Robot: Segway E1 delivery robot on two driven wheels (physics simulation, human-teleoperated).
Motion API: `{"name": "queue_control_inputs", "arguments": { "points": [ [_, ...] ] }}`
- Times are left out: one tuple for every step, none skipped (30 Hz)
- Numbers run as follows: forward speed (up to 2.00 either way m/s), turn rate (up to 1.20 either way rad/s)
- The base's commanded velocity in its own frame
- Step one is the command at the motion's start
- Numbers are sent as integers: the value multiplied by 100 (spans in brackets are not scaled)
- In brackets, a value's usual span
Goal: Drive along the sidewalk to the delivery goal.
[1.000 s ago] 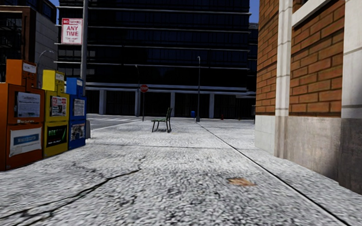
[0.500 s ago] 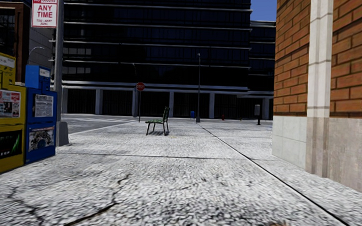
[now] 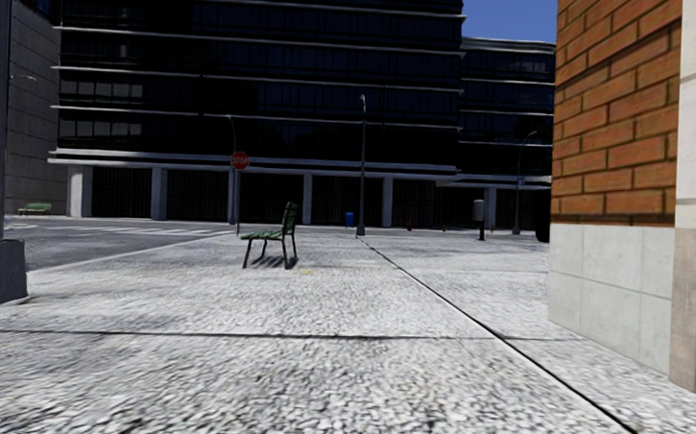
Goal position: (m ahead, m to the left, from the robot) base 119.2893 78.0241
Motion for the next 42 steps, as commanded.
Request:
{"name": "queue_control_inputs", "arguments": {
  "points": [
    [200, 0],
    [200, 0],
    [200, 0],
    [200, 0],
    [200, 0],
    [200, 0],
    [200, 0],
    [200, 0],
    [200, 0],
    [200, 0],
    [200, 0],
    [200, 0],
    [200, 0],
    [200, 0],
    [200, 0],
    [200, 0],
    [200, 0],
    [200, 0],
    [200, 0],
    [200, 0],
    [200, 0],
    [200, 0],
    [200, 0],
    [200, 0],
    [200, 0],
    [200, 0],
    [200, 0],
    [200, 0],
    [200, 0],
    [200, 0],
    [200, 0],
    [200, 0],
    [200, -115],
    [200, -120],
    [200, -120],
    [200, -120],
    [200, -120],
    [200, -66],
    [200, 0],
    [200, 0],
    [200, 0],
    [200, 0]
  ]
}}
